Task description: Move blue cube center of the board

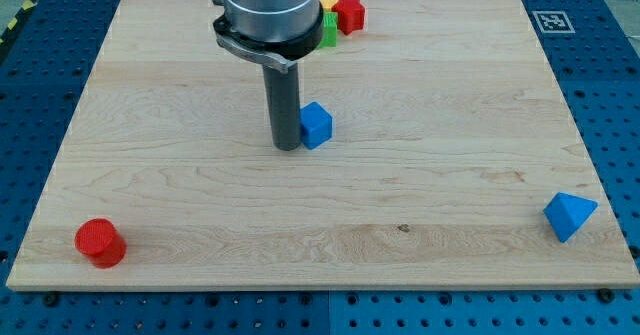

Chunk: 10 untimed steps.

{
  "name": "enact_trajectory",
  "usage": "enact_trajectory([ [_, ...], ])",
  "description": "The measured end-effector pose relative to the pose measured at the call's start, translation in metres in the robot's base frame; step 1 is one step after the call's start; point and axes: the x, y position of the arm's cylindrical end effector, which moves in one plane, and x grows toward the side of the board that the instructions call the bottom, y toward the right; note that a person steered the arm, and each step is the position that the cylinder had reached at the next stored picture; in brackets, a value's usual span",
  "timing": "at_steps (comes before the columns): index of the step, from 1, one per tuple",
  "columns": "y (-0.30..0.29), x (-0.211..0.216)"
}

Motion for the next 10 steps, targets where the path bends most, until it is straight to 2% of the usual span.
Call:
enact_trajectory([
  [4,0.075,-0.004],
  [5,0.076,-0.016],
  [10,0.067,-0.023],
])
